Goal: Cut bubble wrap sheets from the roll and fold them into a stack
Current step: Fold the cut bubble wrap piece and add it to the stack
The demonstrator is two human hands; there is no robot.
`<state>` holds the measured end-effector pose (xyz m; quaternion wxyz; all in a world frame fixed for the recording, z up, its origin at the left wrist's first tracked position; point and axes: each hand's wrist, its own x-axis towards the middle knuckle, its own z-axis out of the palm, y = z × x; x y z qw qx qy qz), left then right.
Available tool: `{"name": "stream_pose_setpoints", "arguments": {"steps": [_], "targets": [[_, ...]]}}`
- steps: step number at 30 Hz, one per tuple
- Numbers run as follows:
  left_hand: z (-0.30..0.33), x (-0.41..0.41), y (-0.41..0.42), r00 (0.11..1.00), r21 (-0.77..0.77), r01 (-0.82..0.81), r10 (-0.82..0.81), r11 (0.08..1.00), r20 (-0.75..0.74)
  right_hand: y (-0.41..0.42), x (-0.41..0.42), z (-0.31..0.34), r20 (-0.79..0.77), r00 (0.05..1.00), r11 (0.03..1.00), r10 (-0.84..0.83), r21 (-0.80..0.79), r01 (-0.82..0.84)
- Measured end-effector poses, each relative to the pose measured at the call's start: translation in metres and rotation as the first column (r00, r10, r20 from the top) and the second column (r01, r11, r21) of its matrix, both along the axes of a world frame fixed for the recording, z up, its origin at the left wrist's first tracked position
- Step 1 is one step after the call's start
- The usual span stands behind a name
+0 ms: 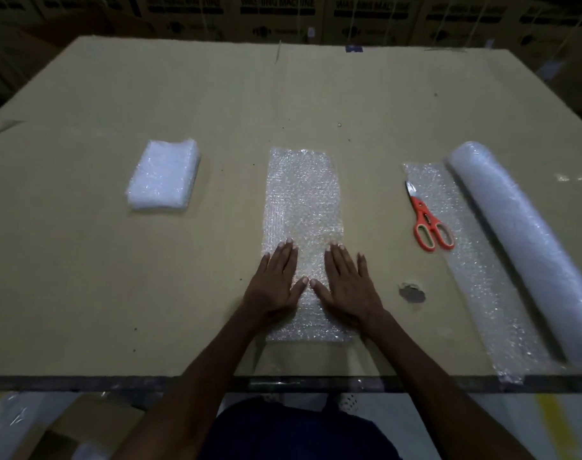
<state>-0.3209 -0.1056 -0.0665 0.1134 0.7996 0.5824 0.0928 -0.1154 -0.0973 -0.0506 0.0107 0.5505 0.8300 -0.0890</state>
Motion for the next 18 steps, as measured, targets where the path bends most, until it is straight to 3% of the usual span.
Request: {"name": "stream_pose_setpoints", "arguments": {"steps": [6, 11, 13, 16, 18], "targets": [[0.0, -0.003, -0.004, 0.999, -0.029, -0.017, 0.016, 0.999, -0.032, -0.014, -0.004, 0.005, -0.003, 0.998, 0.998, -0.068, -0.001, 0.068], [0.015, -0.01, -0.01, 0.996, -0.023, 0.008, -0.005, 1.0, 0.094, -0.01, -0.006, 0.023, -0.055, 0.995, 0.995, -0.088, -0.057, 0.085], [0.017, -0.019, -0.019, 0.989, 0.039, 0.028, -0.033, 0.999, 0.142, -0.011, -0.003, 0.033, -0.153, 0.986, 0.998, -0.068, 0.006, 0.069], [0.015, -0.031, -0.041, 0.966, 0.124, 0.126, -0.151, 0.984, 0.209, -0.028, 0.004, 0.039, -0.345, 0.933, 0.98, 0.098, 0.199, -0.029], [0.016, -0.033, -0.057, 0.942, 0.169, 0.164, -0.206, 0.972, 0.265, -0.046, 0.007, 0.039, -0.407, 0.899, 0.967, 0.16, 0.246, -0.061]]}}
